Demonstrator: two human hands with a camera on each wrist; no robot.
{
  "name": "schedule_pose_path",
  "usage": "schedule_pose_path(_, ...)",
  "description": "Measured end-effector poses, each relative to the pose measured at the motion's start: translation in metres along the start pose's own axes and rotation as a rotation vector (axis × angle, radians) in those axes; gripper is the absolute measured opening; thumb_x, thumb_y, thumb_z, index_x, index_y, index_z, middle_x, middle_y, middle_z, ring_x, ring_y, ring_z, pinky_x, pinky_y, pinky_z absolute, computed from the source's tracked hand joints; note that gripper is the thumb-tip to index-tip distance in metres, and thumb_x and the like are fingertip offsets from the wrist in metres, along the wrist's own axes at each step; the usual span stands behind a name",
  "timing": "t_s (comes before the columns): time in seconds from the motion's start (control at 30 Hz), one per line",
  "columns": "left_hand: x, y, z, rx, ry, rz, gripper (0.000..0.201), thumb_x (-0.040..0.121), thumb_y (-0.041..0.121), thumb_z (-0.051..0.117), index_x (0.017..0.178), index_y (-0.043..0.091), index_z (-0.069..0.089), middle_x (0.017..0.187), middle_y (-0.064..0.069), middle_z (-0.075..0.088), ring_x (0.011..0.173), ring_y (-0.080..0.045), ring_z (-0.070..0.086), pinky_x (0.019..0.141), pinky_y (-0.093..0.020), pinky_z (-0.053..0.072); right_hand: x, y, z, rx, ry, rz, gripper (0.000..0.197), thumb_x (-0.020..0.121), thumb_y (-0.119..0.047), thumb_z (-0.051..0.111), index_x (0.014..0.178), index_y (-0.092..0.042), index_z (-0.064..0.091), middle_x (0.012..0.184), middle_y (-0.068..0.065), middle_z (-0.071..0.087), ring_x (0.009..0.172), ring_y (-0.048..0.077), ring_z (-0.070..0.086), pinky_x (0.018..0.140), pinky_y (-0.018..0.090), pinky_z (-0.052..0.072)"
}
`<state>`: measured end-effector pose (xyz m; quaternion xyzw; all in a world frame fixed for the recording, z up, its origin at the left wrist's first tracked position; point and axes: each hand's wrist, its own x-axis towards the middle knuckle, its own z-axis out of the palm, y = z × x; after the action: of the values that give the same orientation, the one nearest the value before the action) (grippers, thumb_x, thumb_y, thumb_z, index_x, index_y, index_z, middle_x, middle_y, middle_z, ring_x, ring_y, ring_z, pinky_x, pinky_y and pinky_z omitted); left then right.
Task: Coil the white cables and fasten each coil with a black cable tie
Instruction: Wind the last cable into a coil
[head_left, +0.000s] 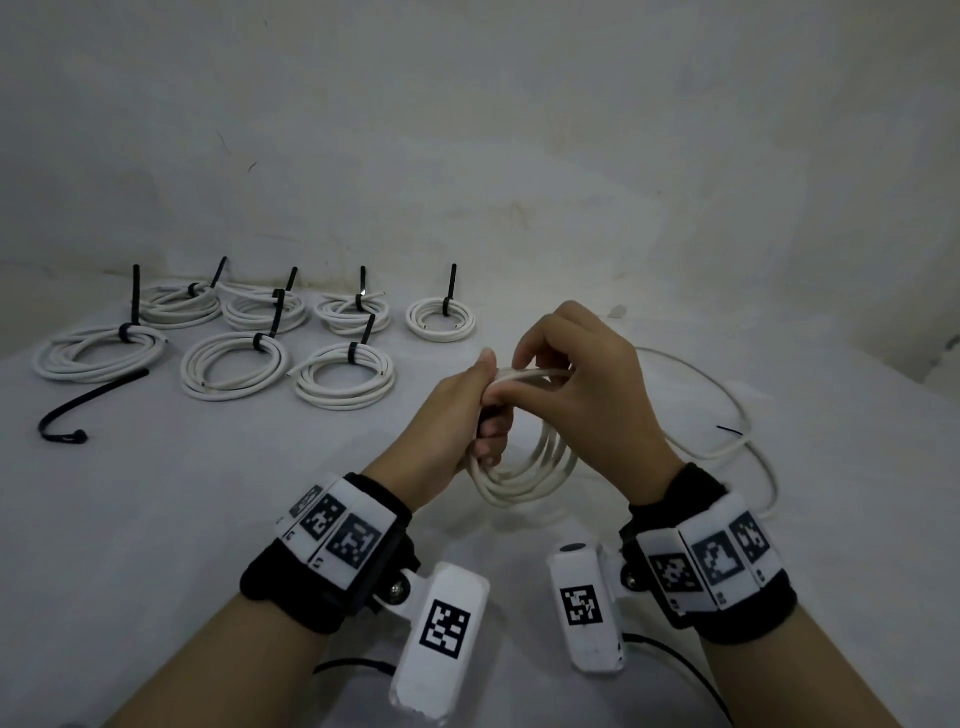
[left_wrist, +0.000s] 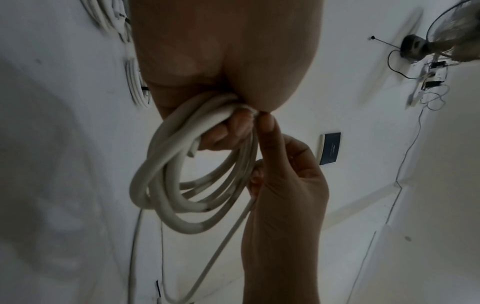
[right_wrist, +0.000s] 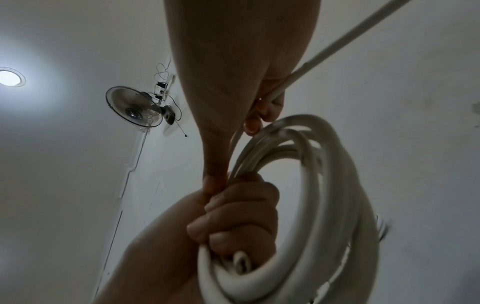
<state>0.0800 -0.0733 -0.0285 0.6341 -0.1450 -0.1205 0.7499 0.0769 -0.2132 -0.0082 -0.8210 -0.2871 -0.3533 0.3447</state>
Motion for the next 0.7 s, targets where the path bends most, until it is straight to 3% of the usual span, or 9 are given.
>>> schedule_pose_path(0.17, -0.001, 0.003, -0.002, -0.12, -0.081, -0.045, 0.054, 0.095, 0.057, 0.022, 0.063, 0.016, 0.035, 0.049, 0.005, 0.022, 0.037, -0.006, 0.02, 0.037, -0.017, 0.024, -0.001, 0.006, 0.004, -0.028, 0.01, 0.062, 0.033, 0.069, -0.039, 0.078, 0.076, -0.014, 0.058, 0.079, -0.005, 0.049, 0.072, 0.004, 0.046, 0.062, 0.013, 0.036)
schedule_pose_path(0.27, -0.002, 0.007, -0.004, -0.166, -0.086, -0.024, 0.051, 0.076, 0.067, 0.035, 0.063, 0.018, 0.034, 0.047, 0.006, 0.02, 0.035, -0.004, 0.019, 0.037, -0.016, 0.021, -0.001, 0.01, 0.004, 0.107, -0.077, 0.225, 0.02, 0.081, -0.028, 0.073, 0.088, -0.013, 0.061, 0.084, 0.0, 0.061, 0.075, 0.009, 0.058, 0.066, 0.019, 0.047)
schedule_pose_path(0.37, -0.003, 0.008, -0.008, -0.163, -0.071, 0.034, 0.037, 0.084, 0.043, 0.05, 0.06, 0.015, 0.047, 0.045, 0.007, 0.026, 0.034, -0.003, 0.02, 0.038, -0.016, 0.022, -0.002, 0.01, 0.002, 0.336, -0.249, 0.34, 0.011, 0.09, -0.011, 0.063, 0.101, -0.008, 0.063, 0.081, 0.008, 0.068, 0.064, 0.018, 0.068, 0.063, 0.031, 0.056)
schedule_pose_path(0.47, -0.002, 0.007, -0.011, -0.056, -0.051, 0.07, 0.024, 0.093, 0.007, 0.052, 0.069, 0.009, 0.047, 0.046, 0.007, 0.039, 0.036, -0.004, 0.028, 0.039, -0.016, 0.027, -0.002, 0.011, -0.002, 0.332, -0.283, 0.34, 0.016, 0.09, -0.003, 0.06, 0.104, -0.008, 0.067, 0.074, 0.008, 0.067, 0.054, 0.017, 0.065, 0.057, 0.019, 0.049)
schedule_pose_path(0.57, 0.001, 0.004, -0.014, 0.1, 0.056, 0.1, 0.013, 0.091, 0.013, 0.059, 0.09, 0.0, 0.057, 0.055, -0.002, 0.048, 0.042, -0.009, 0.043, 0.045, -0.021, 0.042, -0.001, 0.013, -0.005, 0.3, -0.301, 0.328, 0.017, 0.092, -0.009, 0.06, 0.104, -0.014, 0.071, 0.073, 0.007, 0.067, 0.049, 0.017, 0.063, 0.054, 0.018, 0.047)
schedule_pose_path(0.63, 0.004, 0.001, -0.017, 0.094, 0.14, 0.103, 0.022, 0.088, 0.017, 0.063, 0.106, 0.005, 0.056, 0.062, -0.005, 0.054, 0.047, -0.01, 0.052, 0.052, -0.028, 0.053, -0.001, 0.013, -0.004, 0.279, -0.315, 0.338, 0.017, 0.093, -0.013, 0.06, 0.104, -0.017, 0.072, 0.071, 0.007, 0.067, 0.048, 0.016, 0.063, 0.054, 0.019, 0.047)
schedule_pose_path(0.7, 0.005, 0.0, -0.019, 0.093, 0.181, 0.136, 0.02, 0.089, 0.016, 0.062, 0.107, 0.01, 0.056, 0.065, -0.006, 0.056, 0.048, -0.011, 0.054, 0.056, -0.033, 0.057, -0.001, 0.013, -0.004, 0.275, -0.311, 0.347, 0.016, 0.093, -0.013, 0.06, 0.102, -0.016, 0.072, 0.068, 0.007, 0.065, 0.047, 0.016, 0.064, 0.053, 0.018, 0.046)
